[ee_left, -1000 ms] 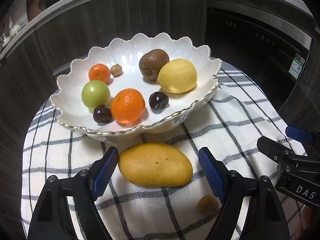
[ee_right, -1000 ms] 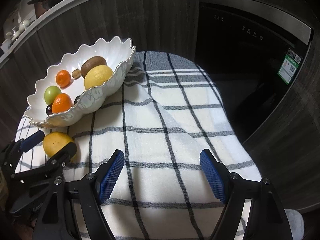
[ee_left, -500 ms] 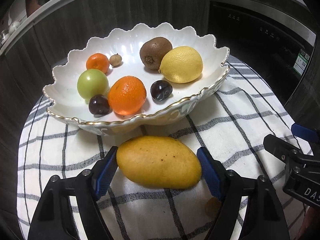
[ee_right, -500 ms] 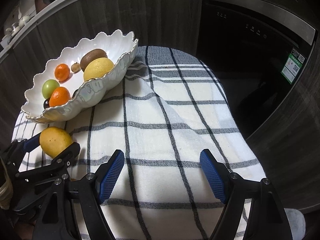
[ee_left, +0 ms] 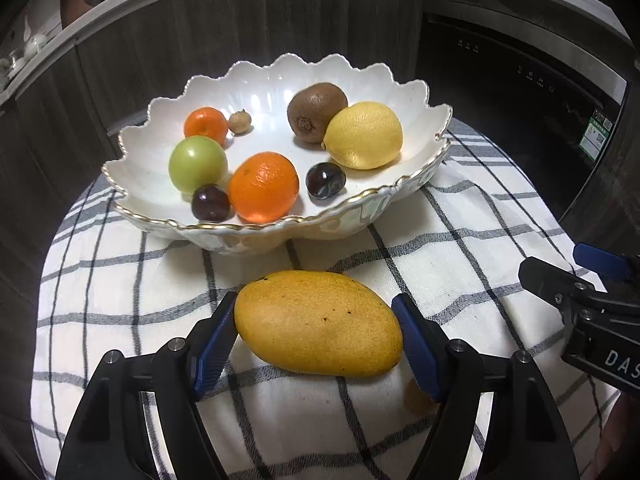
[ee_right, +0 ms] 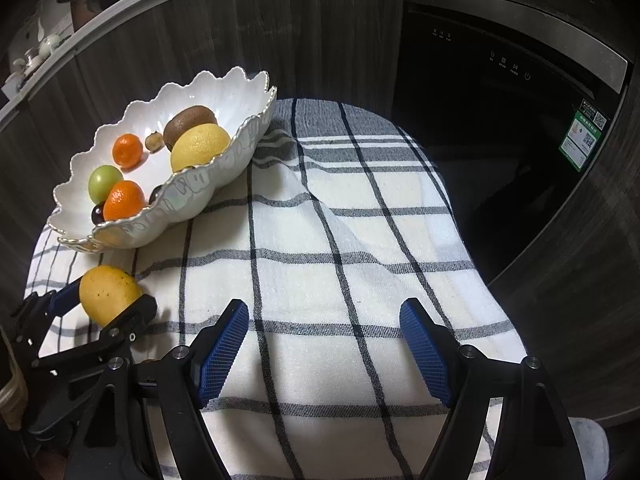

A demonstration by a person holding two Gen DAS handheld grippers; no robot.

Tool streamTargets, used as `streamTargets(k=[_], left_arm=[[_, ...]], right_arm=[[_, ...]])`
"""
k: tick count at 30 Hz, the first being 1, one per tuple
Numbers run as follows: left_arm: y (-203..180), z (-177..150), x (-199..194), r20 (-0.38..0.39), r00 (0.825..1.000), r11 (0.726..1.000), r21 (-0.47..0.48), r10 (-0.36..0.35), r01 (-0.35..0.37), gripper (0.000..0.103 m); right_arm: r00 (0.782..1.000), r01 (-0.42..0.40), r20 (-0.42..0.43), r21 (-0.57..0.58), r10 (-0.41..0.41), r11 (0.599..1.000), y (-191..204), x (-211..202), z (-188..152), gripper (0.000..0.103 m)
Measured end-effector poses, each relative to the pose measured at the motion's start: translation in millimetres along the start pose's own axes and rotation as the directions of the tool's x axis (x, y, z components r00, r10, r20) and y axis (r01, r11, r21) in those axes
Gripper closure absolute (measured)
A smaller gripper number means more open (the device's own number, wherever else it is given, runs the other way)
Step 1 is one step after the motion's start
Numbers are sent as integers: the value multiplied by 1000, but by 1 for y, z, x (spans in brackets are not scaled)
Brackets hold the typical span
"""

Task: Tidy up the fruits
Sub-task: 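Grasp the yellow mango with the left tool while the right tool grasps the small tan nut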

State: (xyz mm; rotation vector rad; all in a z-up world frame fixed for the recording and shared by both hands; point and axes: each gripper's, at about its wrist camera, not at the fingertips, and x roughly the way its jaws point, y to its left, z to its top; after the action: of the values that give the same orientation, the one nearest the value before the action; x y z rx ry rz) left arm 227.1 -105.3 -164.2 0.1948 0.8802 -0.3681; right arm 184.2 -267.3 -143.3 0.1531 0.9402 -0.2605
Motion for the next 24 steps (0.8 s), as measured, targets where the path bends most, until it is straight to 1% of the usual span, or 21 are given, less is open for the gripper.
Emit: streamTargets(k=[6, 12, 20, 23, 24], left_arm=[[12, -5, -22, 27, 999, 1000, -15, 21, -20, 28], [36, -17, -43, 43, 997, 997, -60, 58, -55, 28], [68, -38, -61, 35, 994, 990, -108, 100, -95, 28], [76, -45, -67, 41, 993, 988, -114, 113, -107, 28], [79, -47, -69, 40, 993, 987, -118, 114, -109, 28]], right_arm=[[1000, -17, 18, -16, 17, 1000, 8, -9, 0, 24], [999, -41, 30, -59, 42, 997, 30, -18, -3, 24], [997, -78, 16, -128, 81, 989, 68, -19, -20, 24], [996, -86, 5, -154, 88, 984, 79, -18, -28, 25], [995, -94, 2, -164, 95, 982, 83, -17, -31, 27]])
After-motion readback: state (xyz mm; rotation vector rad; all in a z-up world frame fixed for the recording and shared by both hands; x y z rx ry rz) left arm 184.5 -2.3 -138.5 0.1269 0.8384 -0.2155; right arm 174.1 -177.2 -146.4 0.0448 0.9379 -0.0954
